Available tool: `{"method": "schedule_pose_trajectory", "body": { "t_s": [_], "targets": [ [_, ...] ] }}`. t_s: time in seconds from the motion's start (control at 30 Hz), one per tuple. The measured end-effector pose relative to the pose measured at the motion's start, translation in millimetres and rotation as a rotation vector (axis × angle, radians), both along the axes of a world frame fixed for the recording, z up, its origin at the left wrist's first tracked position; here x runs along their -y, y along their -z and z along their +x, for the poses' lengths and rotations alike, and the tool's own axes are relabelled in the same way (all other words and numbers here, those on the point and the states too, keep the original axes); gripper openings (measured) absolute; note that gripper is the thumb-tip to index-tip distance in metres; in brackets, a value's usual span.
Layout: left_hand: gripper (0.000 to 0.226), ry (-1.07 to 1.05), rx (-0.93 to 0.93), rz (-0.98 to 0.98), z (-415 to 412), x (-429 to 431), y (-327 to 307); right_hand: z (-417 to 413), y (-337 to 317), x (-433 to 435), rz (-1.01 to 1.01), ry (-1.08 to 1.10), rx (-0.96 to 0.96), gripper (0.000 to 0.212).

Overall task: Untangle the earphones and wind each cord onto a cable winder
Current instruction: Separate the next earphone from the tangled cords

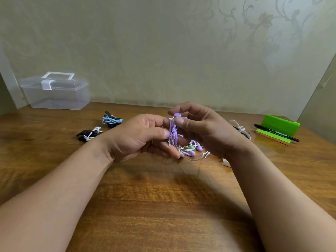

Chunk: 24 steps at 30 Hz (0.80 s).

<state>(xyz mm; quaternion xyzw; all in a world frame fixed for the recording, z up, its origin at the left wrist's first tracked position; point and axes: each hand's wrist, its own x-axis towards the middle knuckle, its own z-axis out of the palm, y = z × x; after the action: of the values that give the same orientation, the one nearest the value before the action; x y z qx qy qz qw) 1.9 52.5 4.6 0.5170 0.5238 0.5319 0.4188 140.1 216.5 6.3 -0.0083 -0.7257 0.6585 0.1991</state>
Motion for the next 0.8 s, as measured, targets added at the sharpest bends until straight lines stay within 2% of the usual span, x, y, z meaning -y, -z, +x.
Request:
{"method": "schedule_pose_trajectory", "body": {
  "t_s": [0.1,0.17,0.37,0.57,0.6,0.7,0.8],
  "targets": [
    [0.025,-0.120,-0.143,-0.016,2.0,-5.7,3.3,-1.4,3.3,0.3,0.075,0.016,0.004,0.026],
    [0.028,-0.162,-0.158,-0.028,3.0,-8.0,5.8,-1.3,3.8,0.9,0.110,0.047,-0.007,0.023],
    [0.016,-0.342,0.009,0.077,-1.8,-11.4,3.5,2.2,-4.7,2.3,0.280,0.088,-0.011,0.010],
    [0.029,-0.398,0.128,0.134,-9.8,-11.3,4.1,4.3,-5.7,0.7,0.370,0.073,0.083,0.013],
    [0.031,-0.400,0.092,0.132,-10.0,-11.0,4.1,3.9,-5.4,-0.8,0.367,0.086,0.078,0.012],
    [0.031,-0.393,-0.167,0.089,-5.4,-10.8,5.6,4.8,-5.4,-2.2,0.362,0.098,0.046,0.011],
    [0.026,-0.373,-0.266,0.045,-2.3,-10.6,8.0,5.0,-7.1,0.0,0.387,0.090,0.031,0.011]
  ]
}}
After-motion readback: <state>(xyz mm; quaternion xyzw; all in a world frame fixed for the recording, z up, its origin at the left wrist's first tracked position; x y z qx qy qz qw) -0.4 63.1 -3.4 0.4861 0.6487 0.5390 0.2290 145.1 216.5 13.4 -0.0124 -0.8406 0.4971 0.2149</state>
